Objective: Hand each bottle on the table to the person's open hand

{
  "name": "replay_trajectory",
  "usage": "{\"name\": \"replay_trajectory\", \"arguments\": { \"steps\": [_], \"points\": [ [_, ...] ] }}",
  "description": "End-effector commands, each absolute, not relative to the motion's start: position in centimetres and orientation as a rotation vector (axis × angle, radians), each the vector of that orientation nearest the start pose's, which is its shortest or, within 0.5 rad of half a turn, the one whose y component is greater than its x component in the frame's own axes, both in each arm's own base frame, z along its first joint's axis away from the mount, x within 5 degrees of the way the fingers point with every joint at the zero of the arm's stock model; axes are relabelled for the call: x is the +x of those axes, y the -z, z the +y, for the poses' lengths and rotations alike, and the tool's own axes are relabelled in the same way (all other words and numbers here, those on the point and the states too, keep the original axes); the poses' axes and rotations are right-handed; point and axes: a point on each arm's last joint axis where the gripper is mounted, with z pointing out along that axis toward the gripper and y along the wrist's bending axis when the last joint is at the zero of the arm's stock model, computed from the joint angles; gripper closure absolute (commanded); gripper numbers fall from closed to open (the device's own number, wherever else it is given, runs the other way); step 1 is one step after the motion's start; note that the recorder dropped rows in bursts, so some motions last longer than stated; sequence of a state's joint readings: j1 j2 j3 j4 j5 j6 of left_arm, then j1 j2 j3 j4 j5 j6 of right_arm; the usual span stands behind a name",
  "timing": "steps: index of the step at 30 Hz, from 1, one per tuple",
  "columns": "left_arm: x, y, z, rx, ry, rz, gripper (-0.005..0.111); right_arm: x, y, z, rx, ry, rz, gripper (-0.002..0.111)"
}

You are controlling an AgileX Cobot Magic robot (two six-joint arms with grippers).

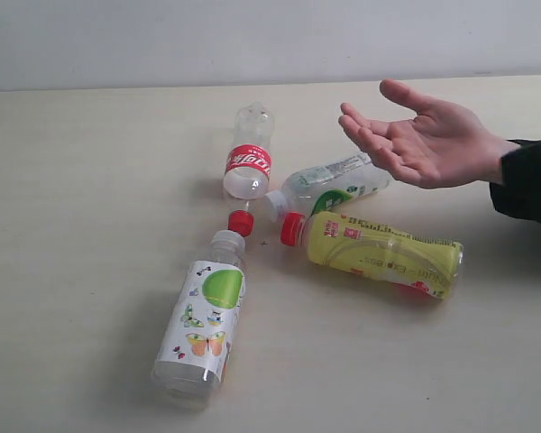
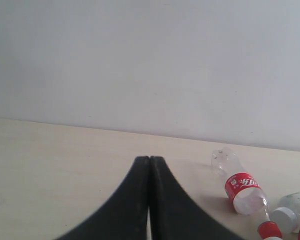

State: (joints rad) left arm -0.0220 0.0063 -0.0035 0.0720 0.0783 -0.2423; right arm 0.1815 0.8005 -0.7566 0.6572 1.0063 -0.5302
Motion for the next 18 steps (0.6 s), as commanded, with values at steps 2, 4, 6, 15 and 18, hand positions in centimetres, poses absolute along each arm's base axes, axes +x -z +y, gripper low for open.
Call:
{"name": "replay_trajectory", "arguments": {
  "steps": [2,4,6,15,18],
  "points": [
    [5.6,-20.6,-0.1,-0.119,0.143,1.558,0.107,13.3,-30.9,9.3,-0.821,-0.763,2.403,0.108],
    [5.6,-20.6,-0.1,-0.119,0.143,1.558,0.107,13.5,-30.3,10.3,-0.869,-0.768,2.429,0.108],
    [5.6,-20.6,-0.1,-0.119,0.143,1.558,0.107,13.7,-29.5,11.2,-0.912,-0.725,2.458,0.108],
    [5.6,-20.6,-0.1,-0.119,0.143,1.558,0.107,13.7,-25.0,15.4,-1.202,-0.465,2.626,0.108],
    [5.6,-20.6,-0.1,-0.119,0.143,1.558,0.107,13.5,-23.6,16.8,-1.358,-0.386,2.597,0.108]
  ]
}}
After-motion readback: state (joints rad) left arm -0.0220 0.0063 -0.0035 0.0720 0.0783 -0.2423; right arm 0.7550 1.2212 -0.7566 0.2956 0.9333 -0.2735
